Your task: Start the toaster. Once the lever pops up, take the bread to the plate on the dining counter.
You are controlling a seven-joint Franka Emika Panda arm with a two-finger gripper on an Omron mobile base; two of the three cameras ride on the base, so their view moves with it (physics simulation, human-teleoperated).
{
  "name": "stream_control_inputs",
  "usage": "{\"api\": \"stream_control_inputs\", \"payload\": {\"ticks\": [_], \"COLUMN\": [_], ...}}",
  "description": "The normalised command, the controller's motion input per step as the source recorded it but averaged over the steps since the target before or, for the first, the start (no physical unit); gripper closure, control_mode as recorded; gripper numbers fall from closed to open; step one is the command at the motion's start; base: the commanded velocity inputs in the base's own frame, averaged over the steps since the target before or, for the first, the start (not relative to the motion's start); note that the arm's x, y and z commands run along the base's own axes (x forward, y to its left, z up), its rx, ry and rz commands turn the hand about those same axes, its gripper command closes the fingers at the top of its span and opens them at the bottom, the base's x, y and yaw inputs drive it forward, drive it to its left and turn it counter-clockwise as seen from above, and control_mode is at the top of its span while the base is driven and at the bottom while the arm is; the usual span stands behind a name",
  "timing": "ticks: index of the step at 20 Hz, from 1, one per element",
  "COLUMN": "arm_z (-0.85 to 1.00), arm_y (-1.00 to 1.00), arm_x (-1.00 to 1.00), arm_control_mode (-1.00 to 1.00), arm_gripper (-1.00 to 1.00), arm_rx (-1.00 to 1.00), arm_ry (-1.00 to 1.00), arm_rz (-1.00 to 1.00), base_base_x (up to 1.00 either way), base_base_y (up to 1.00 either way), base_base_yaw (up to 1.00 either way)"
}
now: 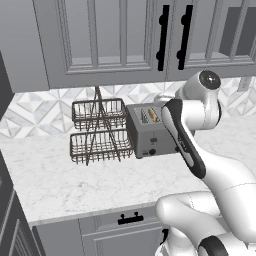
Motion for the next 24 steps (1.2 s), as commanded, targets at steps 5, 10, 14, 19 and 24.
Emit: {"api": "stream_control_inputs", "payload": {"ticks": [5,10,14,19,24], "arm_z": [0.00,0.00,0.00,0.00,0.00], "arm_y": [0.00,0.00,0.00,0.00,0.00], "arm_x": [0.00,0.00,0.00,0.00,0.00], "arm_control_mode": [-1.00,-1.00,-1.00,-1.00,-1.00], "arm_gripper": [-1.00,-1.00,-1.00,-1.00,-1.00], "arm_rx": [0.00,0.00,0.00,0.00,0.00], "arm_ry": [0.00,0.00,0.00,0.00,0.00], "arm_rz": [0.00,0.00,0.00,0.00,0.00], "base_base_x": [0.00,0.00,0.00,0.00,0.00], "base_base_y": [0.00,0.00,0.00,0.00,0.00], "base_base_yaw": [0.00,0.00,0.00,0.00,0.00]}}
